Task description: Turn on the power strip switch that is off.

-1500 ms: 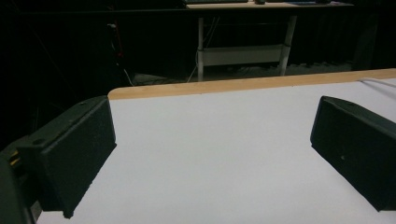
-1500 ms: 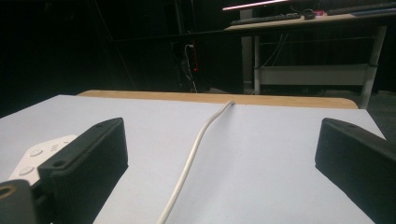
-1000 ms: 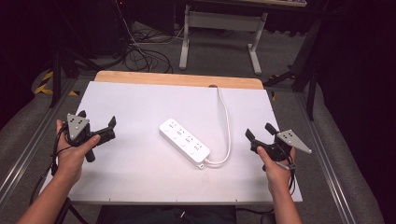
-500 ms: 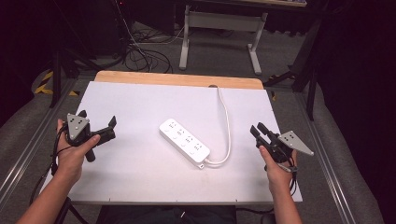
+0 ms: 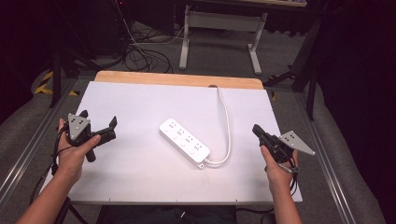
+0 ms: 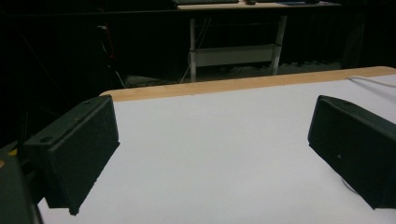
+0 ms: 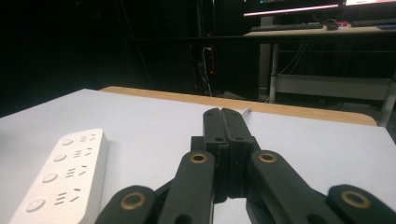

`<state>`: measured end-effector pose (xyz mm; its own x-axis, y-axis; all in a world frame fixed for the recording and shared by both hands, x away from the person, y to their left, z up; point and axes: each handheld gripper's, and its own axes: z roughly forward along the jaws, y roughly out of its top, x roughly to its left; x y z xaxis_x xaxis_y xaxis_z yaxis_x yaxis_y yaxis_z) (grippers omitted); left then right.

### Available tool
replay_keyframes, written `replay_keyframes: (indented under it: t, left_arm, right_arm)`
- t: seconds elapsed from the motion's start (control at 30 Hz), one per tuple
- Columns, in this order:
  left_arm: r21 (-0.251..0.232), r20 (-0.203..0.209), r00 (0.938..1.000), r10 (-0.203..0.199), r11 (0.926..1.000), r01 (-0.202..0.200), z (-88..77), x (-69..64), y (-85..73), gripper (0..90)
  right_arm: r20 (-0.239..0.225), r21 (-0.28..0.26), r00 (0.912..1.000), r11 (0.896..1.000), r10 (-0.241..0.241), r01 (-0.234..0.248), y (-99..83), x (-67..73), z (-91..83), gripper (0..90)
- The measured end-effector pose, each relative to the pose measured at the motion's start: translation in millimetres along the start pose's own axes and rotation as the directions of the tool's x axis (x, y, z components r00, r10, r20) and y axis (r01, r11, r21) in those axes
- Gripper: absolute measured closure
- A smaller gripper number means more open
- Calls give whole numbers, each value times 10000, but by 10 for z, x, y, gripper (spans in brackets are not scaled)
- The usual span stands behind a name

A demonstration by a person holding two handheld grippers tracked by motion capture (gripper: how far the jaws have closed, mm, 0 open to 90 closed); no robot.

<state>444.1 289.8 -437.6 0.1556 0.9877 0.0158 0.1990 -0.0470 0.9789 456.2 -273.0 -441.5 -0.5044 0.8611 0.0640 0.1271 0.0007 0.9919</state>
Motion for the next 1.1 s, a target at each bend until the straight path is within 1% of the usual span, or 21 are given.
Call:
replay_keyframes:
  t: [0.07, 0.23, 0.33, 0.43, 0.53, 0.57, 0.73, 0.9, 0.97, 1.1]
  left_arm:
    - [-7, 16, 10000, 9, 10000, -9, 1, -1, 0, 24]
    - [10, 58, 10000, 38, 10000, -38, 3, -7, -1, 30]
    - [-9, 63, 10000, 68, 10000, -68, 3, -11, 0, 30]
    - [-15, 78, 9999, 111, 9999, -111, 3, -10, 0, 30]
    - [-17, 97, 9999, 116, 9999, -115, 4, -10, 0, 31]
    - [-21, 121, 9999, 117, 9999, -117, 4, -9, 0, 31]
    - [-16, 145, 9998, 155, 9999, -155, 3, -11, -2, 32]
    - [25, 175, 9996, 227, 9997, -228, -1, -20, -5, 36]
    - [5, 167, 9996, 233, 9997, -233, -2, -21, -7, 35]
    - [22, 156, 9995, 292, 9996, -292, -8, -18, -9, 36]
  right_arm:
    - [-51, 60, 9999, 9999, 136, -136, 24, 11, -12, 900]
    - [-225, 379, 9996, 9991, 198, -189, 50, 20, -2, 900]
    - [-420, 582, 9989, 9981, 201, -177, 86, 32, 22, 900]
    - [-679, 774, 9977, 9970, 25, 28, 119, 65, 81, 900]
    - [-806, 877, 9967, 9960, -77, 148, 141, 85, 126, 900]
    - [-985, 995, 9950, 9947, -160, 258, 172, 115, 189, 900]
    - [-1313, 1243, 9909, 9911, -309, 474, 234, 184, 315, 900]
    - [-1569, 1411, 9863, 9873, -503, 728, 281, 253, 424, 900]
    - [-1597, 1493, 9856, 9856, -547, 789, 291, 274, 448, 900]
    - [-1700, 1709, 9845, 9825, -442, 736, 302, 285, 489, 900]
